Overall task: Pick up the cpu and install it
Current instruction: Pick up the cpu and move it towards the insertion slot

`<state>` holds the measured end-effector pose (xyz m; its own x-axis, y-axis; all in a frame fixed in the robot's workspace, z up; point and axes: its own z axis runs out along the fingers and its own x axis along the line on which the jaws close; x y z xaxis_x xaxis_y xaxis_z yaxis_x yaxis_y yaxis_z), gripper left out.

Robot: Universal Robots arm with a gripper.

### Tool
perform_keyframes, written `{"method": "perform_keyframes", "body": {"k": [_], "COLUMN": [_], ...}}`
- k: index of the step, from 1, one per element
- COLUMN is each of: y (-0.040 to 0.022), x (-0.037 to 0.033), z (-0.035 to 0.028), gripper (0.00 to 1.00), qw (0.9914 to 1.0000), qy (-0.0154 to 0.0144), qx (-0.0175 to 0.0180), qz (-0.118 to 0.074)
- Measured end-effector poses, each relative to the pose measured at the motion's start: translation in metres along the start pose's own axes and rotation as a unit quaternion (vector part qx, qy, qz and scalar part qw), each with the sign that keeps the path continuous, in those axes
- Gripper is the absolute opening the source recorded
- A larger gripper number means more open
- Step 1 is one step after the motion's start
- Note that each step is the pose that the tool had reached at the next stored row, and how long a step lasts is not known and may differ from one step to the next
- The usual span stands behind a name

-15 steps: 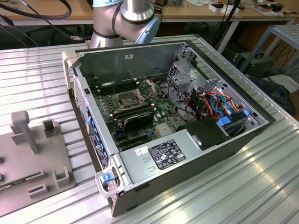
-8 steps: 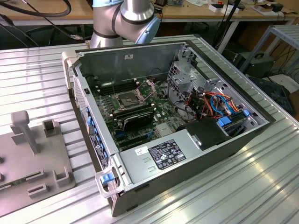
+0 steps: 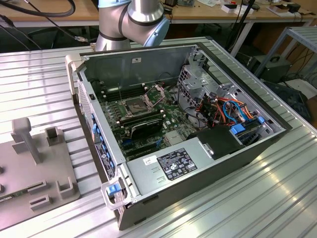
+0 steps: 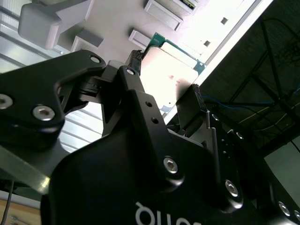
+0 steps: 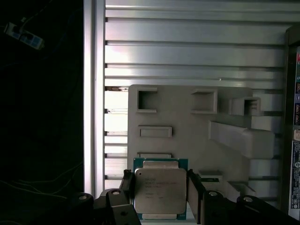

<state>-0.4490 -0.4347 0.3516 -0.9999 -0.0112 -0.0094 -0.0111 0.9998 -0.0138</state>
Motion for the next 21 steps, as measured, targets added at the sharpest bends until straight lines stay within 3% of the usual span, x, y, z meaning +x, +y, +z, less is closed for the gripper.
{"method": "perform_keyframes", "body": {"k": [14,21], "y": [0.0000,-0.0001], "x": [0.0000,-0.0001], "z": [-0.0010,-0.0094], "gripper": [0.55,0.55], "qw": [1.00000,1.00000], "qy": [0.0001,0.0000], "qx": [0.0001,0.0000], "qz": [0.000,0.000]}}
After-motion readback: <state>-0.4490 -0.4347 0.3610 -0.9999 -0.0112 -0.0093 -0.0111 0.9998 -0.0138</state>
